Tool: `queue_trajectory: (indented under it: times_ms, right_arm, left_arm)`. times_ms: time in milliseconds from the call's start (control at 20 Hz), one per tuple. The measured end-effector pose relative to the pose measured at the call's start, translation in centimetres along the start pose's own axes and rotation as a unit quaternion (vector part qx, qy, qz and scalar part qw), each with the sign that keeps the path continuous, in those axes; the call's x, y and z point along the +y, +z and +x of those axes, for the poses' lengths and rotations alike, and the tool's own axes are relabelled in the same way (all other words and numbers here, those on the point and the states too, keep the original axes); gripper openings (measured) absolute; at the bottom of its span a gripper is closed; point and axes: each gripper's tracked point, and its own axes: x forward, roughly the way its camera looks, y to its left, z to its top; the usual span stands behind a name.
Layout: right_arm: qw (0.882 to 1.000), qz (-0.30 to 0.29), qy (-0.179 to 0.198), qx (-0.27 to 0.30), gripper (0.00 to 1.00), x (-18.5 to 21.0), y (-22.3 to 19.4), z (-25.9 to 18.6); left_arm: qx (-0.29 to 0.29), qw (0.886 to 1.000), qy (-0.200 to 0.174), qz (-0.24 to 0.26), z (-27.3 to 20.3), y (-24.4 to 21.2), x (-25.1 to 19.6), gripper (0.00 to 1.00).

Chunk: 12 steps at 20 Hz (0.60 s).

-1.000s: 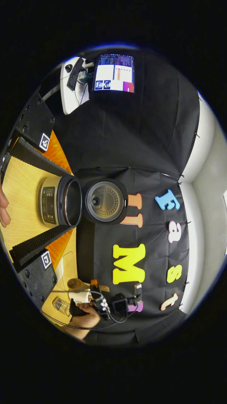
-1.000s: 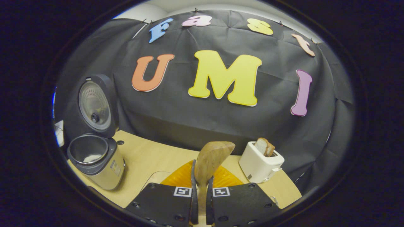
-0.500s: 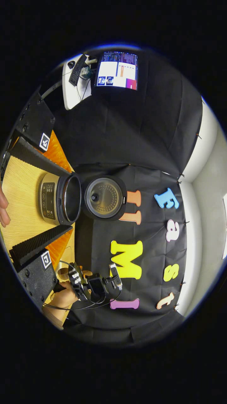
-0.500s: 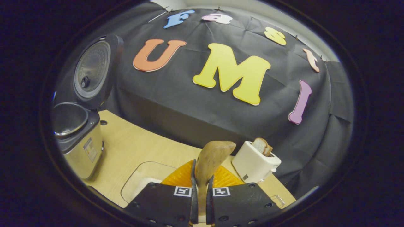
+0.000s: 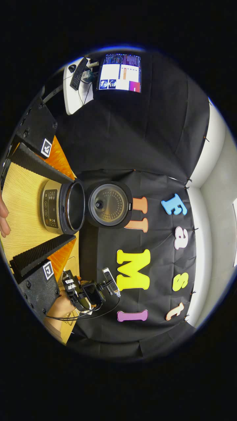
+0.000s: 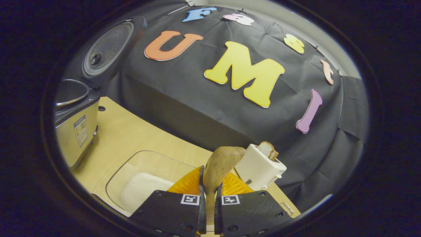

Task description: Close the left gripper, press the button to open the rice cooker; take a wooden spoon from the chopstick holder with the right hand, scoop a spoonful of rice and pour it into the rice cooker, then put the wooden spoon back into the chopstick holder.

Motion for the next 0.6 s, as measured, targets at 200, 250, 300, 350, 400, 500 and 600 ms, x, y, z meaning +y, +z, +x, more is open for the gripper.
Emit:
queue_trajectory:
  times_ms: [200, 250, 300, 350, 400, 500, 600]
  right_arm:
    - [0.994, 0.089, 0.046, 0.036, 0.09, 2.2, -0.6, -1.1]
    - [0.993, 0.101, 0.040, 0.040, 0.09, 1.9, -0.6, -1.3]
    - [0.992, 0.114, 0.037, 0.045, 0.09, 2.0, -0.7, -1.4]
    - [0.990, 0.130, 0.032, 0.049, 0.10, 1.8, -0.8, -1.5]
    - [0.986, 0.153, 0.029, 0.053, 0.09, 1.7, -1.0, -1.5]
    - [0.976, 0.204, 0.026, 0.066, 0.09, 1.2, -1.3, -1.7]
    - [0.958, 0.275, 0.026, 0.080, 0.10, 0.4, -1.8, -1.9]
  left_arm:
    - [0.009, 1.000, 0.003, -0.012, 0.3, -0.5, 0.4, 0.98]
    - [0.011, 1.000, 0.003, -0.015, 0.4, -0.5, 0.4, 0.98]
    - [0.012, 1.000, 0.003, -0.017, 0.3, -0.5, 0.4, 0.98]
    - [0.012, 1.000, 0.003, -0.017, 0.3, -0.5, 0.4, 0.98]
    - [0.012, 1.000, 0.003, -0.018, 0.4, -0.5, 0.5, 0.98]
    - [0.013, 1.000, 0.001, -0.019, 0.4, -0.6, 0.3, 0.98]
    - [0.015, 1.000, 0.001, -0.019, 0.5, -0.7, 0.2, 0.98]
